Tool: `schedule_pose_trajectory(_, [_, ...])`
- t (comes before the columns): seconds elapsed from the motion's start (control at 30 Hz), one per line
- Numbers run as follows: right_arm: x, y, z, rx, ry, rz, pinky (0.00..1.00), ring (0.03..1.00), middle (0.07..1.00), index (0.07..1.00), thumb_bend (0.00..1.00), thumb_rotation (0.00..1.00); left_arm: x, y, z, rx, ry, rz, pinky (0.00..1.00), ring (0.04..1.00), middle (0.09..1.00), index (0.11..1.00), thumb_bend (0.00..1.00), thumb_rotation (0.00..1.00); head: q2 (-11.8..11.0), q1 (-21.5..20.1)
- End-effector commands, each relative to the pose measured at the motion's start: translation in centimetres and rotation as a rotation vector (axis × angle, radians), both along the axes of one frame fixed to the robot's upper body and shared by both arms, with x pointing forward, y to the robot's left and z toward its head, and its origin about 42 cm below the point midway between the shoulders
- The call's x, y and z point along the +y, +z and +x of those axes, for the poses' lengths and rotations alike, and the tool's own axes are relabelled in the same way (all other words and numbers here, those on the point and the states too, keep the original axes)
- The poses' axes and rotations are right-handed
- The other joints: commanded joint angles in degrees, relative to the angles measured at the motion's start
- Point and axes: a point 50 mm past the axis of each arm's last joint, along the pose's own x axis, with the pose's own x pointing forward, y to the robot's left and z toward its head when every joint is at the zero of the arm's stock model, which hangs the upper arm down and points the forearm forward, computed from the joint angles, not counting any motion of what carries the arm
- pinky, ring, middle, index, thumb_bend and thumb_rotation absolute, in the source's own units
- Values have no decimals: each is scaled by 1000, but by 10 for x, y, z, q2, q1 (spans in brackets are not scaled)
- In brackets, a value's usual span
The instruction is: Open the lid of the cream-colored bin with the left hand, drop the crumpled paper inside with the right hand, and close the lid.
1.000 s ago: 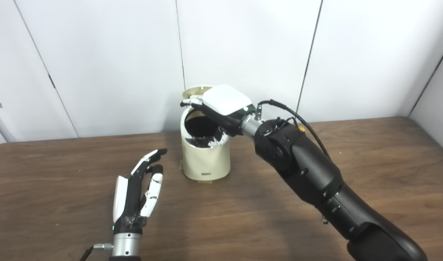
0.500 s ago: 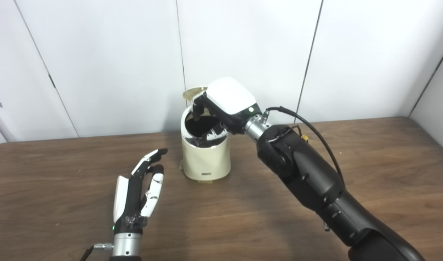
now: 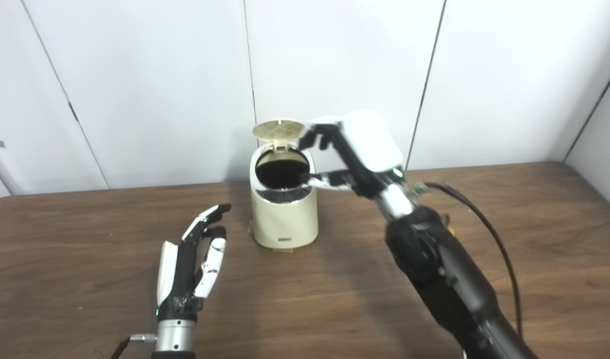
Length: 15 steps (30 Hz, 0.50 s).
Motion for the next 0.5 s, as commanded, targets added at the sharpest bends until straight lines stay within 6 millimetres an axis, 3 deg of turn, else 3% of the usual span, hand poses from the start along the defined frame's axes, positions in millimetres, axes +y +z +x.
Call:
schedule_pose_trajectory(0.0, [-5, 20, -8, -118, 36, 96, 167, 241, 574, 489, 489, 122, -1, 1, 4, -25, 1, 6, 731, 816, 832, 815, 351, 900, 0, 1])
schedule_pose_trajectory(0.13, [-20, -1, -23, -113, 56, 195, 246, 345, 580, 491, 486, 138, 0, 1, 4, -26, 2, 11, 726, 815, 830, 816, 343, 907, 1, 1])
schedule_pose_trajectory(0.23, [-30, -20, -34, -77, 50, 250, 262, 363, 580, 492, 485, 144, 0, 1, 4, -29, 1, 8, 729, 818, 831, 816, 342, 908, 0, 1])
schedule_pose_trajectory(0.37, [-43, -45, -46, -11, 35, 290, 426, 540, 609, 494, 484, 155, 0, 1, 4, -28, 3, 5, 728, 814, 829, 815, 341, 900, 1, 2])
schedule_pose_trajectory(0.47, [-49, -65, -56, 70, 25, 349, 463, 572, 611, 495, 484, 157, 1, 1, 3, -28, 6, 4, 725, 813, 827, 814, 340, 893, 0, 6])
